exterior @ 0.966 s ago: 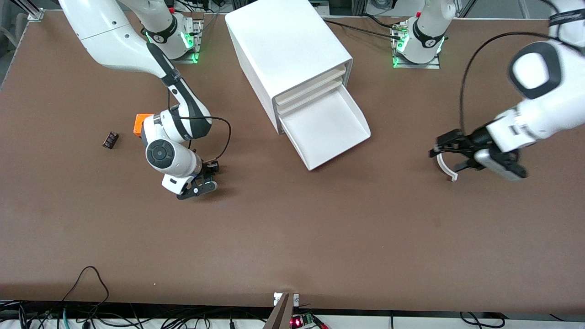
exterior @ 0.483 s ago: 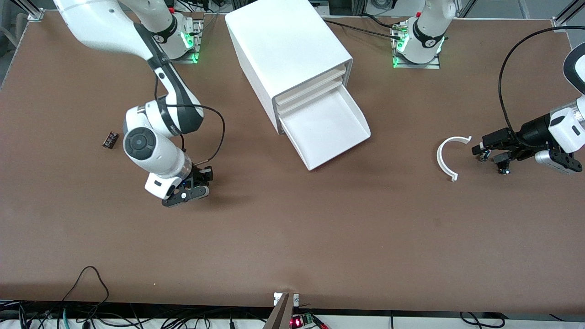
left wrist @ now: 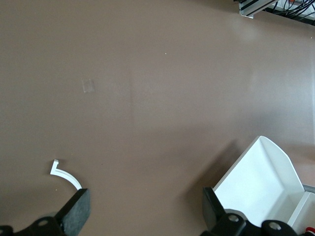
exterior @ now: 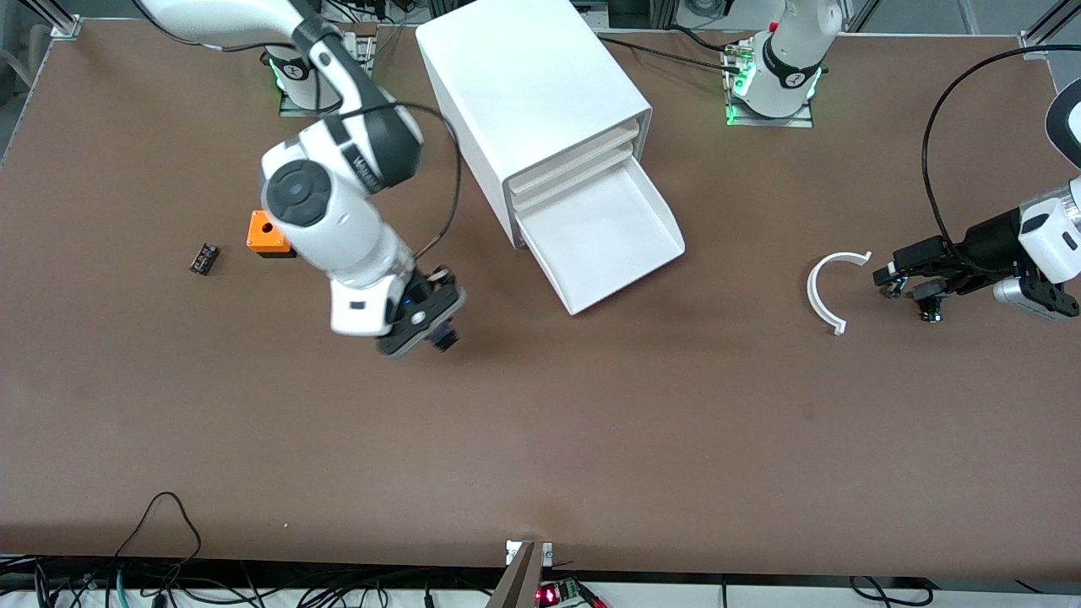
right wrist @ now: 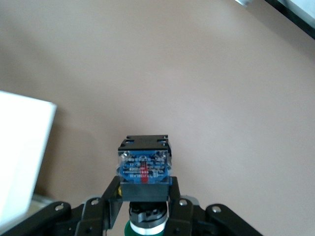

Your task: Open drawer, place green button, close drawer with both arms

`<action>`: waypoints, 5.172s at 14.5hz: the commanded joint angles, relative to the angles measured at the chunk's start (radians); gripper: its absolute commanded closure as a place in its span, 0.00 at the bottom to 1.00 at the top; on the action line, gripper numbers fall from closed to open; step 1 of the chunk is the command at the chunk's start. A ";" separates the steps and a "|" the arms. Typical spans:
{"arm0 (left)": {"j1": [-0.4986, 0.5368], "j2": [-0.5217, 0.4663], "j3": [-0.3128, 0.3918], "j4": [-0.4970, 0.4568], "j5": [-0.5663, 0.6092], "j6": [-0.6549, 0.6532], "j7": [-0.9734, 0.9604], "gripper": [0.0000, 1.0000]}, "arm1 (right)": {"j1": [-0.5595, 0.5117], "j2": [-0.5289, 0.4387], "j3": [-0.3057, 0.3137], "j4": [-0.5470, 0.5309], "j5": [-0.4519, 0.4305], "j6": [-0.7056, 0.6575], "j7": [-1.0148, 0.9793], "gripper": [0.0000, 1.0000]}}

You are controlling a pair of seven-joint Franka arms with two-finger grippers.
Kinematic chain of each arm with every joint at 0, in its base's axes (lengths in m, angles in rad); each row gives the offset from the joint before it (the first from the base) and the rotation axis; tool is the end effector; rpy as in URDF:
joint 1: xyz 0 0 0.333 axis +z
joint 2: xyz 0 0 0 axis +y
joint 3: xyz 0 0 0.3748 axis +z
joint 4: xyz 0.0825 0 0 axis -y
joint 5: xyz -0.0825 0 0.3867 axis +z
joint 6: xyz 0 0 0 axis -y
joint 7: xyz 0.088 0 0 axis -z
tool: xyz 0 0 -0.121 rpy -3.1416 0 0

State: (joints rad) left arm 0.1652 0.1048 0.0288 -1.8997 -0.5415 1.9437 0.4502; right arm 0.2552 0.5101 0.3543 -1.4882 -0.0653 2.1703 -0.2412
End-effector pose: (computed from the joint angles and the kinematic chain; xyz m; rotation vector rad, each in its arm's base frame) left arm 0.5892 0.0728 0.4937 2.6504 -0.0520 0.1362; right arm 0.6412 0.3813 0.4483 -2.7369 -1.1946 -0.2698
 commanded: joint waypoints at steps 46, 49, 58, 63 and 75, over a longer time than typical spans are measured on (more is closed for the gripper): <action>-0.404 0.365 -0.234 0.015 0.446 0.363 -0.978 0.00 | 0.212 0.098 -0.060 0.381 -0.189 -0.356 -0.034 0.00; -0.460 0.386 -0.234 -0.032 0.446 0.463 -1.085 0.00 | 0.071 0.055 -0.086 0.352 -0.185 -0.353 0.185 0.00; -0.524 0.365 -0.265 -0.117 0.434 0.489 -1.320 0.00 | -0.178 -0.105 -0.204 0.122 -0.116 -0.411 0.826 0.00; -0.550 0.339 -0.364 -0.208 0.434 0.485 -1.306 0.00 | -0.252 -0.221 -0.273 0.103 -0.113 -0.437 0.783 0.00; -0.520 0.235 -0.440 -0.249 0.440 0.434 -1.303 0.00 | -0.297 -0.419 -0.430 -0.118 -0.030 -0.471 0.230 0.00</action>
State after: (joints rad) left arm -0.3970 0.4407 -0.4068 -2.1174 -0.1191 2.4121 -0.8470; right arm -0.0417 0.1466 -0.0824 -1.5471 -0.1127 1.6835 0.0151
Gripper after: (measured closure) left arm 0.000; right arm 0.000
